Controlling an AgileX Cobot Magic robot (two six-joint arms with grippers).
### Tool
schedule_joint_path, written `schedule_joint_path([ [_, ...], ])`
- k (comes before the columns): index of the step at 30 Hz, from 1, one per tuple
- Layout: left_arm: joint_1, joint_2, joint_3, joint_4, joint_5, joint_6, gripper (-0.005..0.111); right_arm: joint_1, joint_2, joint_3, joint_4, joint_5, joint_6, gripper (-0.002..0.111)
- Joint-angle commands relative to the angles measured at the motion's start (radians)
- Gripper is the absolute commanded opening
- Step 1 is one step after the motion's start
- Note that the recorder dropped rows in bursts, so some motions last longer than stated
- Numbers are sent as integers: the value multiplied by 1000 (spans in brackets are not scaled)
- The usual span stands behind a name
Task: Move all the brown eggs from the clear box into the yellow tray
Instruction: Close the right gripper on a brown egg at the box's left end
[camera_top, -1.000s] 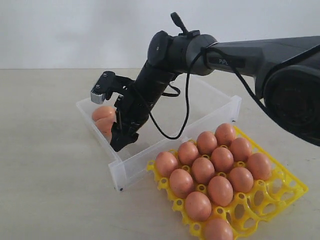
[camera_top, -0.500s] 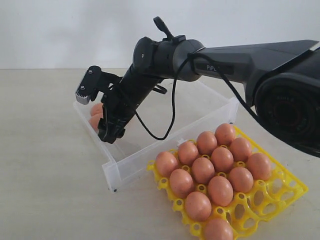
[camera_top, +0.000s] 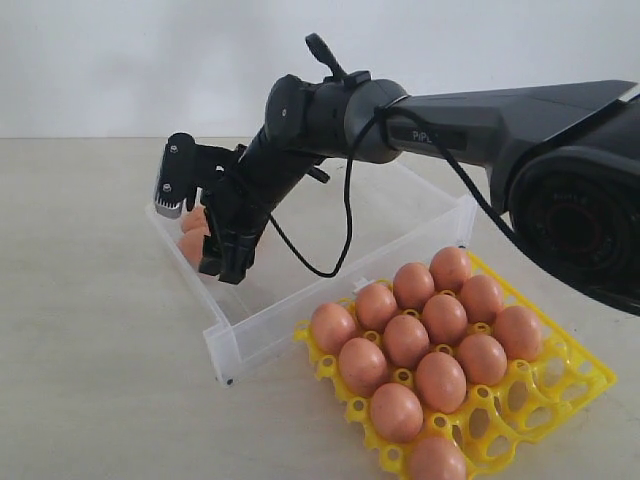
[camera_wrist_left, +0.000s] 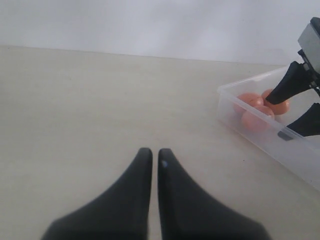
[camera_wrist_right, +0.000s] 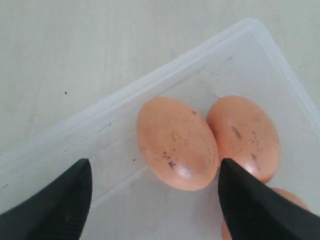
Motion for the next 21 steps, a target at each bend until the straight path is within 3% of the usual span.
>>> schedule_joint_path([
  [1,3,-3,3,-3,-4,-1,4,3,0,2,-3,-11,-128,63],
  [7,3,-3,3,-3,-4,-1,4,3,46,2,63,-67,-280,63],
  [17,3,-3,3,-3,-4,-1,4,10,101,0,156,-142,-324,62],
  [19,3,-3,3,-3,-4,-1,4,12,101,0,155,-142,-319,54],
  [21,3,-3,3,-3,-4,-1,4,12,101,0,155,-142,-303,37],
])
